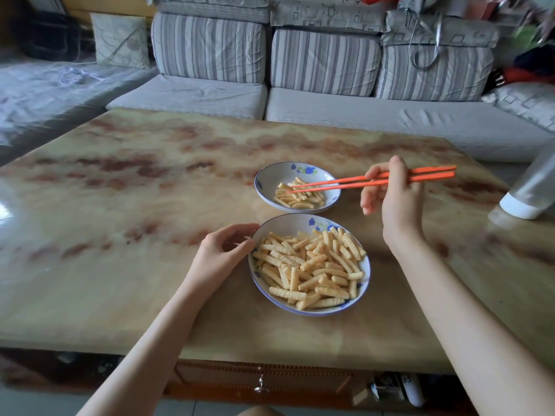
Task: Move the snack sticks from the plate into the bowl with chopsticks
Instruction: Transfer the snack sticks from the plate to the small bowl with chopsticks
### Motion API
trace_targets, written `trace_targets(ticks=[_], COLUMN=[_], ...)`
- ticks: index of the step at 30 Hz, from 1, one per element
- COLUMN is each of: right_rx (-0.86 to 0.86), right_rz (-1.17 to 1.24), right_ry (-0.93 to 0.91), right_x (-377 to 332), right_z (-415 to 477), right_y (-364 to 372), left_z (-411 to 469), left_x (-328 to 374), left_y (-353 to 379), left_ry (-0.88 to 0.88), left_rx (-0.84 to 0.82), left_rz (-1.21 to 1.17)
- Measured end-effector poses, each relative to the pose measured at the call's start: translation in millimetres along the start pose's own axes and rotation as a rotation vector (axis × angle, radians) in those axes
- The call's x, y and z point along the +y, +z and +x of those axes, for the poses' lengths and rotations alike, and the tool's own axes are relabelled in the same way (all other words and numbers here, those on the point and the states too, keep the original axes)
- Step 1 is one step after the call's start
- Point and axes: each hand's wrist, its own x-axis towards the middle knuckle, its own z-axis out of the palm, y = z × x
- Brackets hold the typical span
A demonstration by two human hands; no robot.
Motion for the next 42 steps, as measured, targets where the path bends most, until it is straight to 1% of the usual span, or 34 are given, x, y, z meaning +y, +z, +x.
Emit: trace_targets(ticks=[6, 13, 20, 27, 39, 42], right_rx=[-0.023, -0.024, -0.204, -0.302, -0.292, -0.231], right_rz=[-0.043, -0.047, -0.052, -0.096, -0.115, -0.084], right_ry=[0.007, 0.031, 0.086, 0.114, 0.159, 0.156], right_x=[14, 9, -10, -8, 0, 3], right_z=[18, 8, -13, -20, -21, -22], right_y=[17, 2, -15, -15, -16, -14], left_z=[0, 1, 1, 0, 0, 0], left_x=[0, -1, -1, 0, 0, 1], left_y=[-1, -1, -1, 0, 0, 0], left_ry=[-0.006, -0.005, 0.011, 0.011, 0.016, 0.010], left_rx=[0.003, 0.005, -0.004, 0.003, 0.005, 0.001], left_rz=[0.004, -0.001, -0.004, 0.001, -0.008, -0.014])
